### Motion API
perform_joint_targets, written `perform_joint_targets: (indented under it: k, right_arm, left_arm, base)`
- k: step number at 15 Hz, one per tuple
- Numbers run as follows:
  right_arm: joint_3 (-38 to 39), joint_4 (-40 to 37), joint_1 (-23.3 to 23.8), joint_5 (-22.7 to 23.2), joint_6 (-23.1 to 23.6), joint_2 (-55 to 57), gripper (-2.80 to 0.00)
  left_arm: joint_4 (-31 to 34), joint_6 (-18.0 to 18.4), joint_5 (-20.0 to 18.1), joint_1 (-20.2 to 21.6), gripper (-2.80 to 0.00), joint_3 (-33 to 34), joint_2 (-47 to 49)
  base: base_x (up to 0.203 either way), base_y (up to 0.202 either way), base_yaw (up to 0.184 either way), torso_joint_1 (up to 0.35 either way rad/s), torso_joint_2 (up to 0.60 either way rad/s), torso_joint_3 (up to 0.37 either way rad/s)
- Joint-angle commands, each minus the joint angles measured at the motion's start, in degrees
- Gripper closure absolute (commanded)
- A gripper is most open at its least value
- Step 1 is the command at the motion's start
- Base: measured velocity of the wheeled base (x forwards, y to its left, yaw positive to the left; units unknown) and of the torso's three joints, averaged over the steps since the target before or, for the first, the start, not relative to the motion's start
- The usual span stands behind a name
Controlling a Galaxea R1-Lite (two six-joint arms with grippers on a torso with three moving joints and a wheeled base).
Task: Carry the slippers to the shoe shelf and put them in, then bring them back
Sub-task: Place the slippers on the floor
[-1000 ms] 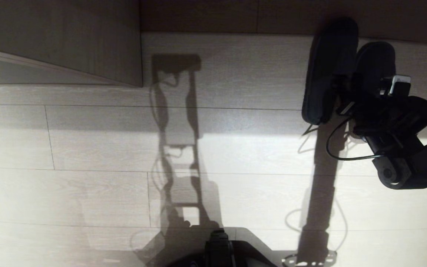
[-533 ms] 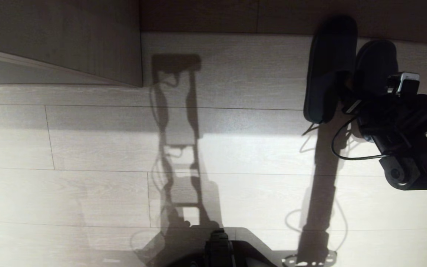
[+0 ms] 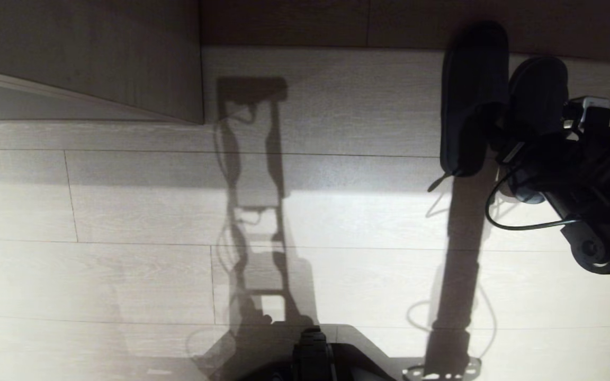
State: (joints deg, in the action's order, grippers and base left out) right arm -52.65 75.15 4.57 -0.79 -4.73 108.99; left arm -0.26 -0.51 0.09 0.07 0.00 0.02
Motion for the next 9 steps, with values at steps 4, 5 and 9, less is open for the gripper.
perform_joint_targets:
  k: [4,5,9]
  right_arm:
    - [4.0,-2.9,-0.1,0.5,0.0,-5.5,-2.8]
    - [4.1,-3.0,-0.1,0.5,0.0,-5.5,-2.8]
    - [9.8,-3.5,-0.4,0.6,0.1,-11.3,-2.8]
  left_arm:
    - [0.0,0.0,0.0,0.0,0.0,0.0,0.0]
    - [0.0,0.0,0.0,0.0,0.0,0.0,0.0]
    - [0.0,0.0,0.0,0.0,0.0,0.0,0.0]
  base:
    - [0.0,0.0,0.0,0.0,0.0,0.0]
    - [0.0,0.0,0.0,0.0,0.0,0.0]
    - [0.0,0.0,0.0,0.0,0.0,0.0]
